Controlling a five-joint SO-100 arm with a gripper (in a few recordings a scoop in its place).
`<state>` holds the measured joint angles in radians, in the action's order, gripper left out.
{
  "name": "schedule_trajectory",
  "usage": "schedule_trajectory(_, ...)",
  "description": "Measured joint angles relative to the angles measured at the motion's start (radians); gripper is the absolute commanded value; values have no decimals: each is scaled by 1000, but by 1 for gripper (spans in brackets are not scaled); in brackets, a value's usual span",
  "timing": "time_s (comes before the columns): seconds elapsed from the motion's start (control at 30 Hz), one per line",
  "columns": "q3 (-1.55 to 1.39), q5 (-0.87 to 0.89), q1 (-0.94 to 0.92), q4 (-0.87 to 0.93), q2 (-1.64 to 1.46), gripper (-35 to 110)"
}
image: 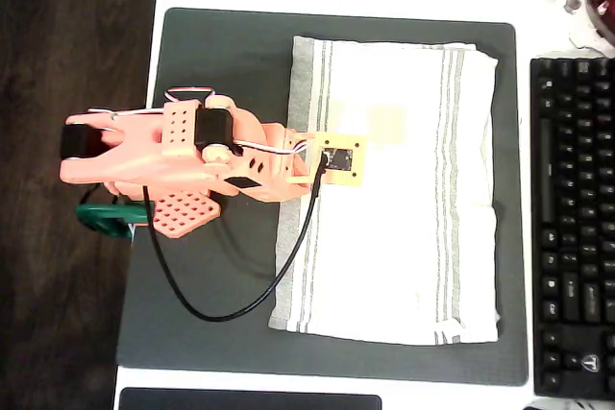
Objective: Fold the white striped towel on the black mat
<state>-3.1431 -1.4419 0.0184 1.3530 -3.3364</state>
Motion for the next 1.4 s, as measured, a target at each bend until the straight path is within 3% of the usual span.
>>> schedule_trajectory(1.2, 20, -34, 14, -3, 5, 0)
schedule_trajectory(1.4, 173, -23, 54, -72, 186, 0)
